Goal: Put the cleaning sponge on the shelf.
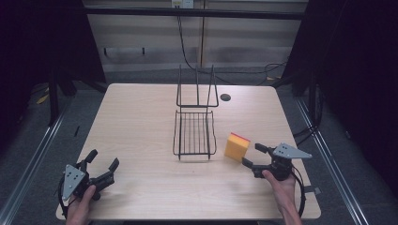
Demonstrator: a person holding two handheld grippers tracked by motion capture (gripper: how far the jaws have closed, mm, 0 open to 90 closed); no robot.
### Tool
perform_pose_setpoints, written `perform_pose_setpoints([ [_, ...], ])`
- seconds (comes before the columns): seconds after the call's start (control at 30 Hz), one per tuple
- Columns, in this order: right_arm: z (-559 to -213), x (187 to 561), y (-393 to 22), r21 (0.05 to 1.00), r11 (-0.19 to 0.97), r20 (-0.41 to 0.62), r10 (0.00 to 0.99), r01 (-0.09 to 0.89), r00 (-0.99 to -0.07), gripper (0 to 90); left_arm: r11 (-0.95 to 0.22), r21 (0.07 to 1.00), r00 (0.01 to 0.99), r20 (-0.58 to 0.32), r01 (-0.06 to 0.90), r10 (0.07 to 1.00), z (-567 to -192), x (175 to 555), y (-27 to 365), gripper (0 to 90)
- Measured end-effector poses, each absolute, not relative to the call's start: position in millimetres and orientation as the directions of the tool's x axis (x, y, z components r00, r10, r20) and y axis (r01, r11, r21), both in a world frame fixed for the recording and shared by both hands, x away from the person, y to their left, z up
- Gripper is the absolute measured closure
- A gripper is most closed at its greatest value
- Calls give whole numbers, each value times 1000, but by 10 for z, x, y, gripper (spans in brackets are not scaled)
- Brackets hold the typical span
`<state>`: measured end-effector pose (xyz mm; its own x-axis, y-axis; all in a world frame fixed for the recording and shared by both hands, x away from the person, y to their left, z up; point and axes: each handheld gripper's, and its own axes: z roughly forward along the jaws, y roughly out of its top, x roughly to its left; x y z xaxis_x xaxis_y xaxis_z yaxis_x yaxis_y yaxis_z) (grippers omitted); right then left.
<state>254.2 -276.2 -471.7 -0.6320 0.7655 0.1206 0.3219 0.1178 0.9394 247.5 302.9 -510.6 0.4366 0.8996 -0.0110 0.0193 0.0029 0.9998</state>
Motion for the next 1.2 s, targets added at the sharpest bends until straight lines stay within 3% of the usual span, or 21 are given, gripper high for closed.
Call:
perform_pose_setpoints([
  [0.5, -4592, 2713, -2736, 953, 105, 116, 743, 286, -659, 255, 3, 1000, 437, -11, 19, 900, -5107, 2475, 3029, 156],
  [1.2, -4808, 2920, -2724, 950, 114, 118, 728, 289, -676, 323, 3, 1000, 437, -11, 19, 900, -5106, 2475, 3029, 156],
])
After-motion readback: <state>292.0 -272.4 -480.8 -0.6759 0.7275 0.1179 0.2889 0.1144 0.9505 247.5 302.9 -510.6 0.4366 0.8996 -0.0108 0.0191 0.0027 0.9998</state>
